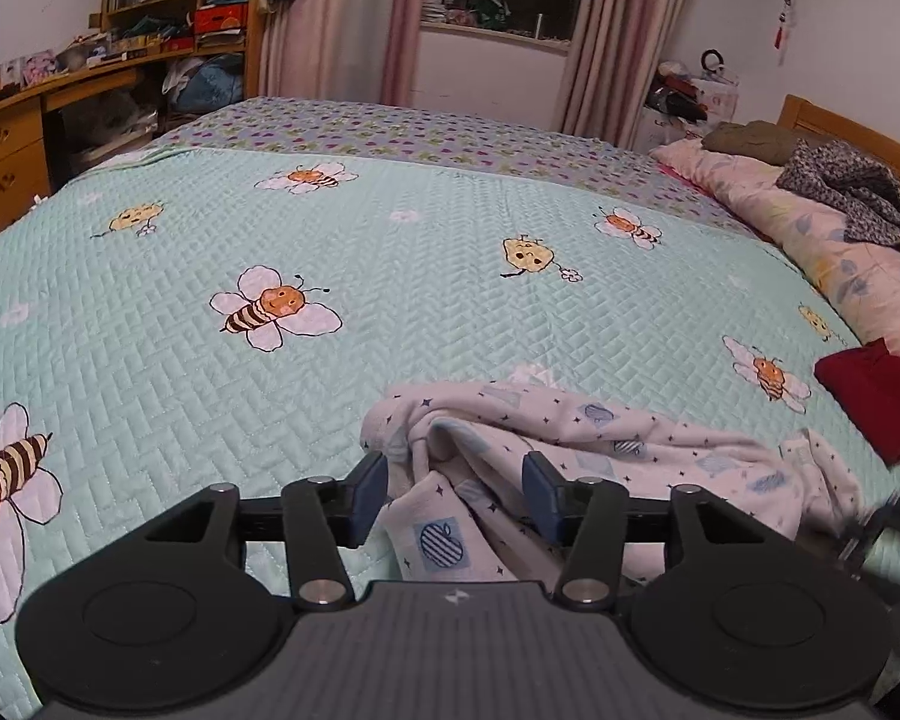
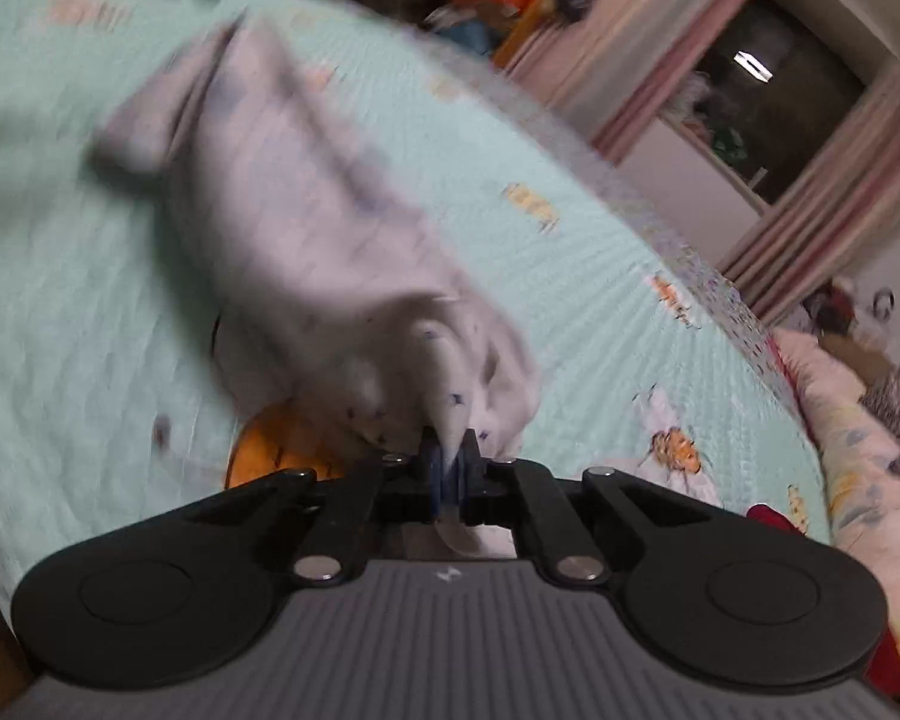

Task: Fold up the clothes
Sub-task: 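Grasp the romper edge with the left gripper and lift it up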

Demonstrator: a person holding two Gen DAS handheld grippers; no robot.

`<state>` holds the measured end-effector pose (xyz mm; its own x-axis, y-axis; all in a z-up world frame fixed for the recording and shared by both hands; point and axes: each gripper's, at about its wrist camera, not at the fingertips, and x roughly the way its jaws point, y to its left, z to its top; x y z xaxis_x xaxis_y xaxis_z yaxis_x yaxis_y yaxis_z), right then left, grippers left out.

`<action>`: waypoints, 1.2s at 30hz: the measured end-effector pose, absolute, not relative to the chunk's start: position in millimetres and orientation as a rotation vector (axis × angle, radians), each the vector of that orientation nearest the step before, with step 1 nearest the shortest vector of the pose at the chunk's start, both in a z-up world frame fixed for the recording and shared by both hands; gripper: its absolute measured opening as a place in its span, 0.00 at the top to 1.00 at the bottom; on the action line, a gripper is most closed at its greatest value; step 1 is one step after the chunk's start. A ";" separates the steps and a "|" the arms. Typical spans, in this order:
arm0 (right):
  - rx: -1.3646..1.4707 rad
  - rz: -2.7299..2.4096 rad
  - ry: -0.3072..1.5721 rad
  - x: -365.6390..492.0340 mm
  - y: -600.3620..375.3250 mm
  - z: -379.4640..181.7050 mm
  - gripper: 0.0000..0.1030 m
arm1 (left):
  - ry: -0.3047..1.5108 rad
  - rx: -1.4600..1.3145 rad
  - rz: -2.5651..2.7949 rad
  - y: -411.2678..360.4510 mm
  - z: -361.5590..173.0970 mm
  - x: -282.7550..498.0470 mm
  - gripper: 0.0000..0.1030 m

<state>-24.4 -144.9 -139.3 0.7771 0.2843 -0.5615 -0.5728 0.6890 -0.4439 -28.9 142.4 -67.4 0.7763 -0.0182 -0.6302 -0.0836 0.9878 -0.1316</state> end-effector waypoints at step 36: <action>-0.540 0.424 0.455 66.9 -111.2 -141.0 0.46 | 0.747 0.059 -0.048 65.0 -96.2 -10.1 0.29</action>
